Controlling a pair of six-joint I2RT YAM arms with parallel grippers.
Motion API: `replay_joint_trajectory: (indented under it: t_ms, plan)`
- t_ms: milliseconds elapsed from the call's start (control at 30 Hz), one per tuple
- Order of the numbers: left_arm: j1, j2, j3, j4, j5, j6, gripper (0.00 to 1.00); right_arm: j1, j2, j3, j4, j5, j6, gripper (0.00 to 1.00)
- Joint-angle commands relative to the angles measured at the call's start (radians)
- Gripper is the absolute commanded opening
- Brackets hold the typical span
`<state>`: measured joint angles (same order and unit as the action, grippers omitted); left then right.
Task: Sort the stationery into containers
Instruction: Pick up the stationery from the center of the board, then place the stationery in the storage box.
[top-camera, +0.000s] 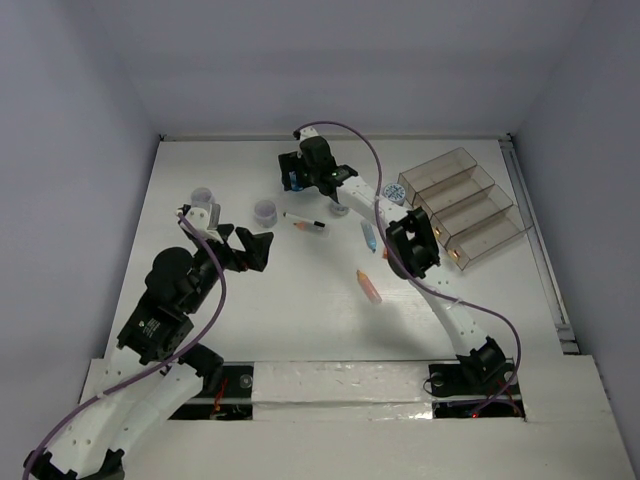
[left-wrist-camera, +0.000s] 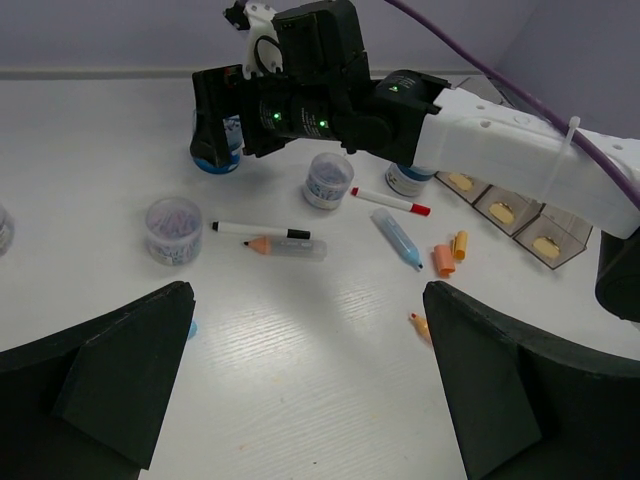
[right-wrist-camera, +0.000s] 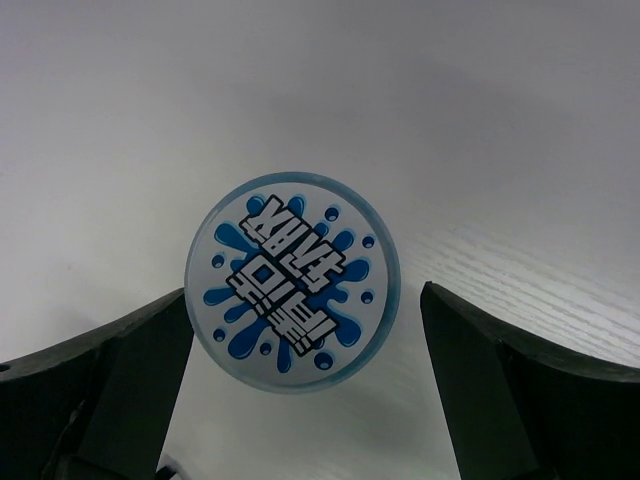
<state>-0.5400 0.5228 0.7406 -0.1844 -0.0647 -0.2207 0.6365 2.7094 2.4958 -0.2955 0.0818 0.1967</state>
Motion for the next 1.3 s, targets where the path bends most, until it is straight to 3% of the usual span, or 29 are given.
replay_joint_trajectory:
  t_ms: [0, 133, 367, 467, 700, 867, 1000, 1267]
  plan:
    - [-0.012, -0.007, 0.0, 0.039, -0.015, 0.015, 0.99, 0.009, 0.015, 0.054, 0.101, 0.059, 0.006, 0.97]
    - [-0.012, -0.009, 0.0, 0.04, -0.014, 0.017, 0.99, 0.009, 0.004, 0.02, 0.145, 0.091, 0.004, 0.88]
    - [-0.012, -0.007, -0.003, 0.046, -0.003, 0.021, 0.99, 0.009, 0.001, 0.023, 0.2, 0.125, 0.006, 0.58]
    - [-0.012, -0.003, -0.003, 0.049, 0.002, 0.023, 0.99, 0.009, -0.055, -0.017, 0.225, 0.157, 0.006, 0.5]
    - [-0.003, 0.014, -0.003, 0.048, 0.02, 0.024, 0.99, -0.047, -0.434, -0.28, 0.378, 0.257, -0.06, 0.47]
    - [-0.003, 0.011, -0.006, 0.057, 0.046, 0.023, 0.99, -0.225, -0.767, -0.709, 0.418, 0.246, -0.062, 0.46]
    - [-0.003, 0.019, -0.007, 0.059, 0.06, 0.023, 0.99, -0.374, -0.974, -0.941, 0.409, 0.262, -0.056, 0.43]
    - [0.006, 0.046, -0.006, 0.056, 0.06, 0.012, 0.99, -0.564, -1.019, -1.055, 0.401, 0.236, -0.072, 0.43]
